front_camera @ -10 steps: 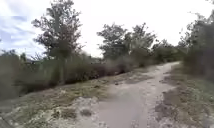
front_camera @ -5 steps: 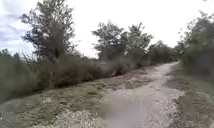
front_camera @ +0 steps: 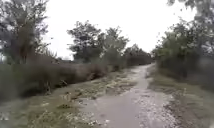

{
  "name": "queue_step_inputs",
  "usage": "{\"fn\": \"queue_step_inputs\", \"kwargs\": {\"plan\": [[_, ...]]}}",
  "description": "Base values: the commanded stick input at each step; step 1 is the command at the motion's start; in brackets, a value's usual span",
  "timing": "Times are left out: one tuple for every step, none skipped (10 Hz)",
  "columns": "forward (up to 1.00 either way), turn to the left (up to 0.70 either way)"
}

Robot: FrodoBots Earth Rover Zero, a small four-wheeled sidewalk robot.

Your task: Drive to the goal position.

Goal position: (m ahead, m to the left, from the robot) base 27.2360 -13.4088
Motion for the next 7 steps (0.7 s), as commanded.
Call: {"fn": "queue_step_inputs", "kwargs": {"plan": [[0.7, 0.0], [0.7, 0.0], [0.7, 0.0], [0.7, 0.0], [0.7, 0.0], [0.7, 0.0], [0.7, 0.0]]}}
